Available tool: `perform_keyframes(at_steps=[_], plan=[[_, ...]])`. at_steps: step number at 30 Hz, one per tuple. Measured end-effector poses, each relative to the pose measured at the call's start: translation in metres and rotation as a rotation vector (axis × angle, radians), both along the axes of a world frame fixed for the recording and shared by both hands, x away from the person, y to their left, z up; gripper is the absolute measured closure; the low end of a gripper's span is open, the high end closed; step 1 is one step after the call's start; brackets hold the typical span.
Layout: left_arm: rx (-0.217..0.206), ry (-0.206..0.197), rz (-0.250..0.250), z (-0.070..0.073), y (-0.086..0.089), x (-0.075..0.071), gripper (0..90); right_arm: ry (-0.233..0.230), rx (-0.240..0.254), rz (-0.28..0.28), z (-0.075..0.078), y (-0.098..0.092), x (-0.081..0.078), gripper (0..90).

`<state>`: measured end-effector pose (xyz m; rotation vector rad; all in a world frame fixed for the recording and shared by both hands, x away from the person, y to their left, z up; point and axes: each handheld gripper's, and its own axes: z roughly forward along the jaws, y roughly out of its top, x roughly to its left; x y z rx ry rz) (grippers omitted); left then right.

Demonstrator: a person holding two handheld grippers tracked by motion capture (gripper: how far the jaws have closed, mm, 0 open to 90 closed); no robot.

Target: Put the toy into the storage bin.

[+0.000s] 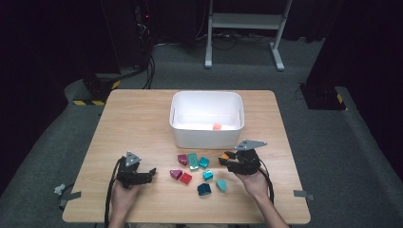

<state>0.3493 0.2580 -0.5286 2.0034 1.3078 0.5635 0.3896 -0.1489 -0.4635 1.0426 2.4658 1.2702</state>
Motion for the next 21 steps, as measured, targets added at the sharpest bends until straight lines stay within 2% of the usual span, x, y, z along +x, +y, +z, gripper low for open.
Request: perform_keyframes(at_steps=[3,10,15,17,21], plan=[[-0.001,0.000,0.001,0.000,0.000,0.000,13.8,0.017,0.009,0.000,-0.004,-0.001,0.002,59.0],[0.000,0.000,0.001,0.000,0.000,0.000,13.9,0.011,0.041,0.008,-0.001,-0.001,0.006,59.0],[-0.004,-0.002,0.003,0.000,0.000,0.000,14.0,-0.010,0.037,0.006,0.004,0.001,0.004,59.0],[-0.005,-0.003,0.004,0.000,0.000,0.000,14.3,-0.008,0.018,0.014,0.005,0.003,0.005,59.0],[-0.004,-0.003,0.004,0.000,0.000,0.000,14.4,-0.011,0.035,0.010,0.007,0.001,0.005,59.0]])
